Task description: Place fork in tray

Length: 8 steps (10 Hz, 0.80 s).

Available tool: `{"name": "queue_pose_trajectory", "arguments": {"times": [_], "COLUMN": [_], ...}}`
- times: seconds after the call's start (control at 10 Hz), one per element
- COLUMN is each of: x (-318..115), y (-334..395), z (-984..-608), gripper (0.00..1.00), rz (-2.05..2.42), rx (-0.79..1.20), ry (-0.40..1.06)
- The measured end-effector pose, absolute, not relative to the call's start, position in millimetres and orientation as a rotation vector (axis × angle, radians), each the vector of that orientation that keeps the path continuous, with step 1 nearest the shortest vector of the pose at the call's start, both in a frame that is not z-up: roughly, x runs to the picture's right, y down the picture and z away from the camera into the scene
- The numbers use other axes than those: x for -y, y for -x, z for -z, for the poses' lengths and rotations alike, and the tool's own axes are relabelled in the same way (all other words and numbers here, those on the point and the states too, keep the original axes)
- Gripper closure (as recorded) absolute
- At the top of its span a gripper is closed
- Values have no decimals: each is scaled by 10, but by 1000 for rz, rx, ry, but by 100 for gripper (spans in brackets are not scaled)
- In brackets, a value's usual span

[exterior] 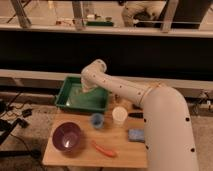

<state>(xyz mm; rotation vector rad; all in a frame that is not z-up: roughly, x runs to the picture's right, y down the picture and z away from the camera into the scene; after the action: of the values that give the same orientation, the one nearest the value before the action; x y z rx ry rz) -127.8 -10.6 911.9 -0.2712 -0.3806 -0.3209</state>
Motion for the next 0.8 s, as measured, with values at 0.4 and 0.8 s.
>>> {"name": "queue_pose_trajectory", "arguments": {"times": [0.4, 0.8], "x": [96, 94], "y": [1282, 1282], "z": [-9125, -9127], "gripper": [20, 20], "rz": [321, 321], "rx": [381, 381], "ry": [272, 273]}}
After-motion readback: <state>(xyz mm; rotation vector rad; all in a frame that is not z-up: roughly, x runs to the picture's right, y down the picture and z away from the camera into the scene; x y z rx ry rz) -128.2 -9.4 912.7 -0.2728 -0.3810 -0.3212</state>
